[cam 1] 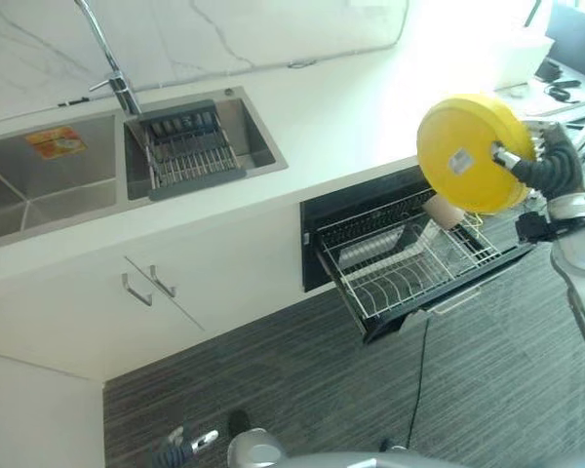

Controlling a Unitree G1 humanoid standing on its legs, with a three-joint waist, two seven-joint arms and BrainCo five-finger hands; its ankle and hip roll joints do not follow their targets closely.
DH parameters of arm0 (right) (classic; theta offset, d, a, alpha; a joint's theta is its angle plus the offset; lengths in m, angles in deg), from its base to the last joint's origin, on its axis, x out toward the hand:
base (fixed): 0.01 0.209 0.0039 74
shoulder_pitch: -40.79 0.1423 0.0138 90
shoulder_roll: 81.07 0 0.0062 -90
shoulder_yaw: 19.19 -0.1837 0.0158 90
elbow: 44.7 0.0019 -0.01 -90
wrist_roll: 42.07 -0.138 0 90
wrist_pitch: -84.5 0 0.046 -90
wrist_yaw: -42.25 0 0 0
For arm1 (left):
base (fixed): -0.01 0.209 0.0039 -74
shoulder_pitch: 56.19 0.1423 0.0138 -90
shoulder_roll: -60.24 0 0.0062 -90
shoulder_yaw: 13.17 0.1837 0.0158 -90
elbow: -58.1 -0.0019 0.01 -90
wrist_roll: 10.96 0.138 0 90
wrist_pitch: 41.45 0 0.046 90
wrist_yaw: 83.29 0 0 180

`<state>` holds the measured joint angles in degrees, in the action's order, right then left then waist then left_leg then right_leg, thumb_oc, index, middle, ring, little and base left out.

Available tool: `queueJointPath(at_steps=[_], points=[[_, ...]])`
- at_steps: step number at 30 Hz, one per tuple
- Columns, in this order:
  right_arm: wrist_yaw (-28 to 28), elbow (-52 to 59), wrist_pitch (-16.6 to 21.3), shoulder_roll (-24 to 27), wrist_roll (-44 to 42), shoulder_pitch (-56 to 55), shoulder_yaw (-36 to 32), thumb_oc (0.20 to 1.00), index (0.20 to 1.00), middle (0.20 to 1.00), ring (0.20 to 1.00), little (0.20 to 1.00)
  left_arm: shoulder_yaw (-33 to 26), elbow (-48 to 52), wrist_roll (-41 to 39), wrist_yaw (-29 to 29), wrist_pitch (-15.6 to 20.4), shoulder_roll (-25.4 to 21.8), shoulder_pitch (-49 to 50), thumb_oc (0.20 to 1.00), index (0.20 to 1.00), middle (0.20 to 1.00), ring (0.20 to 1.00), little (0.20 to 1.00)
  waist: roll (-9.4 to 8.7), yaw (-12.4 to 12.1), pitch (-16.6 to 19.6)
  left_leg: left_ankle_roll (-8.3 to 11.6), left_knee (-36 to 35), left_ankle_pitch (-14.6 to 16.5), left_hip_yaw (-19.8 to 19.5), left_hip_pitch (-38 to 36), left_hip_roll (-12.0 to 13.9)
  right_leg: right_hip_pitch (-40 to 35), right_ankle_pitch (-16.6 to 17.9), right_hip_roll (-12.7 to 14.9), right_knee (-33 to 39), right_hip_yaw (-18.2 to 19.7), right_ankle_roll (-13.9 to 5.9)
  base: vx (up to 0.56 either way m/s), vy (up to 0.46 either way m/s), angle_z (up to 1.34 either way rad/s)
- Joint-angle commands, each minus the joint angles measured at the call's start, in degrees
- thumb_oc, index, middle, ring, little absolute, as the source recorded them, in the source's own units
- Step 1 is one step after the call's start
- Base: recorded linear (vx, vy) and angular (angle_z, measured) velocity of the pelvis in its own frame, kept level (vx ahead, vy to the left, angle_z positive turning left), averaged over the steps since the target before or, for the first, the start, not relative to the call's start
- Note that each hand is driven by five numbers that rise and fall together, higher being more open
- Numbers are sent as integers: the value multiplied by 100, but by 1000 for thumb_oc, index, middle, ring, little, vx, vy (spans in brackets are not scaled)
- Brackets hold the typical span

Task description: Place the dishes in the dishwasher.

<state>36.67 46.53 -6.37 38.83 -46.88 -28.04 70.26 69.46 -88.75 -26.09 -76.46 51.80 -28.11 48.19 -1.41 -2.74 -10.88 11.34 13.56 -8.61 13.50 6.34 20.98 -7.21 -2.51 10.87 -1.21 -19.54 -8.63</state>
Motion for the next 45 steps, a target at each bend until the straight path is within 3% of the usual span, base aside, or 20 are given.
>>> queueJointPath(at_steps=[1, 4, 6, 12, 19, 26, 30, 45], points=[[132, 680, 271, 486, 369, 1018, -62, 200, 200, 200, 200, 200, 103, 128, -548, -120, -51, -284, -317, 1000, 1000, 1000, 1000, 1000, 229, -104, -163, 87, -581, -146, -123, -155, -62, 190, -165, 257, -610, 20, 65, 59, 130, 3], [194, 652, 398, 520, 691, 887, -53, 200, 200, 200, 200, 200, 64, -110, -648, -359, -276, -349, -530, 1000, 1000, 1000, 1000, 1000, 197, 7, -332, -87, -614, 373, -115, -309, -294, 538, -173, 451, -1045, 159, -28, 67, 96, -30], [346, 825, 371, 528, 699, 459, -312, 200, 200, 200, 200, 200, -88, -180, -786, -503, -366, -361, -495, 1000, 1000, 1000, 1000, 1000, 161, 62, -376, -97, -584, 481, -97, -379, -327, 603, -96, 528, -1028, 198, -88, 97, 72, -6], [446, 796, 459, 559, 1069, 155, -359, 200, 200, 200, 200, 200, -126, -181, -849, -586, -272, -405, -425, 1000, 1000, 1000, 1000, 1000, 158, 68, -501, -32, -297, 521, -4, -141, -188, 702, -74, 557, -996, 268, -99, -15, 21, -9], [331, -3, 600, 796, 1548, 458, 107, 200, 200, 200, 200, 200, -86, 77, -883, -618, -217, -519, -413, 1000, 1000, 1000, 1000, 1000, 179, -56, -635, 41, -8, 470, -126, 85, -104, 817, -150, 534, -1117, 227, -39, -46, -6, -3], [-253, -1457, 659, 859, 2407, 1407, 1135, 200, 200, 200, 200, 200, 112, 271, -898, -726, -326, -745, -558, 1000, 1000, 1000, 1000, 1000, 243, -268, -834, 58, -64, 388, -285, 217, -147, 1062, -97, 632, -1261, 92, -80, -92, -19, 9], [-473, -2246, 513, 919, 2551, 2102, 1710, 200, 200, 200, 200, 200, 264, 384, -1002, -701, -350, -883, -652, 1000, 1000, 1000, 1000, 1000, 281, -450, -927, 44, -127, 367, -312, 338, -169, 1159, -36, 678, -1266, -49, -114, -89, -33, 10], [-898, -3959, 213, 917, 2769, 3675, 3056, 200, 200, 200, 200, 200, 603, 506, -1262, -706, -249, -1112, -834, 1000, 1000, 1000, 1000, 1000, 423, -767, -1128, -16, 32, 407, -539, 745, -248, 1668, -59, 887, -1647, -175, -111, -30, -3, 7]])
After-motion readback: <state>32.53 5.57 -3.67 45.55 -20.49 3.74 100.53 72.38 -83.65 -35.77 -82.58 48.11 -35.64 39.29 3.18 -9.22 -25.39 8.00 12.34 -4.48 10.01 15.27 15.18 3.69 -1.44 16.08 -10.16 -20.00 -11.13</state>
